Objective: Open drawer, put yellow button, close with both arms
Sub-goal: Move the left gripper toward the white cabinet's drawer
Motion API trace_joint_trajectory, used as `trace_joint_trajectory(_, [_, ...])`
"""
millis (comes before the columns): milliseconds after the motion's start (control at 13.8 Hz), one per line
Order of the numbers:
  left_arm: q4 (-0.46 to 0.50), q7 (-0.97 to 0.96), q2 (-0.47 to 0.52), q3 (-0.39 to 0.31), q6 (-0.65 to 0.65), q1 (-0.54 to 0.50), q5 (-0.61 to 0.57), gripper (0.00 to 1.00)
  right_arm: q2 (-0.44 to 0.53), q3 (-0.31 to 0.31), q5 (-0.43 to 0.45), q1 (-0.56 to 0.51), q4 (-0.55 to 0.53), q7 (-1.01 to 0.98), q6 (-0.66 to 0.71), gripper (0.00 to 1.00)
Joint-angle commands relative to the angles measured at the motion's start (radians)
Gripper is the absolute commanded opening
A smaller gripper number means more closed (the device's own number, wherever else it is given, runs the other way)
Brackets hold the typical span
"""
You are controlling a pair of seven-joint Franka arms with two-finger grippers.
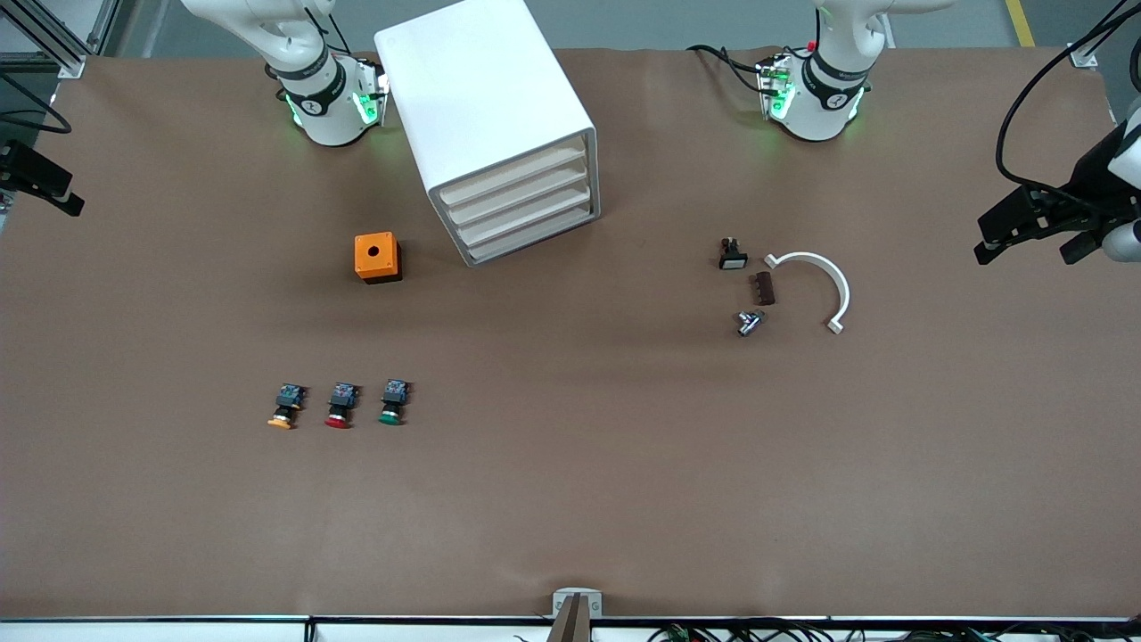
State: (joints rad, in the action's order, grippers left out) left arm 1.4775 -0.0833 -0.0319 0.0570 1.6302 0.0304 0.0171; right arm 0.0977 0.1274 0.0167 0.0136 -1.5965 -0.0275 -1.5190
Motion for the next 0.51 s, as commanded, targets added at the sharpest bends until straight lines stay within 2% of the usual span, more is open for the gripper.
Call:
trace_joint_trajectory(0, [-0.003,-0.007,0.003,0.007,-0.026,0.000,-0.019,1.00,0.024,-0.002,0.009,0.003,-0.020,-0.005,-0.003,1.00])
trace_joint_trajectory(433, [-0.003,-0.010,-0.020,0.006,-0.030,-0.009,-0.013,1.00,0.024,-0.002,0.009,0.003,-0.020,-0.005,-0.003,1.00])
